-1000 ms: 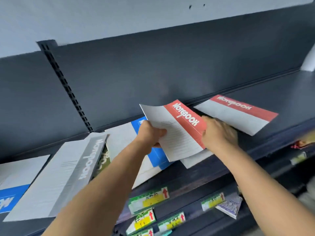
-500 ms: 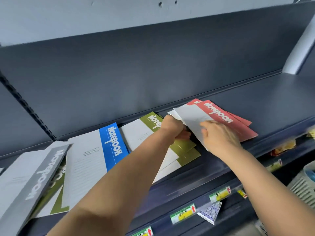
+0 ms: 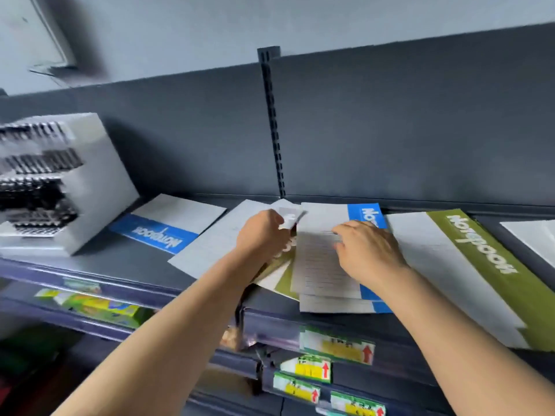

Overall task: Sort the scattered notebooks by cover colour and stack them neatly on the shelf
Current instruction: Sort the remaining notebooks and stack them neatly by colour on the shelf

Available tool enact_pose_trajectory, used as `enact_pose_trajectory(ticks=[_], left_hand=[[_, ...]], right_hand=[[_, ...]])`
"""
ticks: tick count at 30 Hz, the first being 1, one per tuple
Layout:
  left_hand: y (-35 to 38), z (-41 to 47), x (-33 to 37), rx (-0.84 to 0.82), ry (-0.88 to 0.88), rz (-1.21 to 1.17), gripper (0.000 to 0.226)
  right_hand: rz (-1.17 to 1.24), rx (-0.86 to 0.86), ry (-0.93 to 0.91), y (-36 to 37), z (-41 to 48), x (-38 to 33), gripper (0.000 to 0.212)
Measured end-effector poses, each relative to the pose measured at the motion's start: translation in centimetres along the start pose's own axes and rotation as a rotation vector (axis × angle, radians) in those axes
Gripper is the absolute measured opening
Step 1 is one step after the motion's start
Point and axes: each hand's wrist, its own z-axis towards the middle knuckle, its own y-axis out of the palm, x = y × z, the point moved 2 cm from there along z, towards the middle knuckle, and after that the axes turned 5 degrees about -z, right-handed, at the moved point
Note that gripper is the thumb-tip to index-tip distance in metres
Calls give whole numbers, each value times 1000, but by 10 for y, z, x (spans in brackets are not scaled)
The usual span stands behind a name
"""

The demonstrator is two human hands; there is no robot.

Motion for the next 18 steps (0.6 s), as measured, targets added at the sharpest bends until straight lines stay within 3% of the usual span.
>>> enact_pose_trajectory(ticks=[4, 8, 10, 13, 18], left_hand=[[-53, 9, -85, 125, -269, -35, 37], [-95, 20, -150, 312, -563, -324, 27], [-112, 27, -169, 340, -585, -534, 5], [-130, 41, -192, 336, -604, -780, 26], [-133, 61, -197, 283, -635, -995, 20]], right_hand=[[83, -30, -186, 8, 25, -81, 31], [127, -82, -303, 21, 49, -147, 30], [151, -116, -352, 29, 62, -174, 31], [186, -138, -408, 40, 84, -216, 33], [138, -217, -407, 55, 104, -256, 33]])
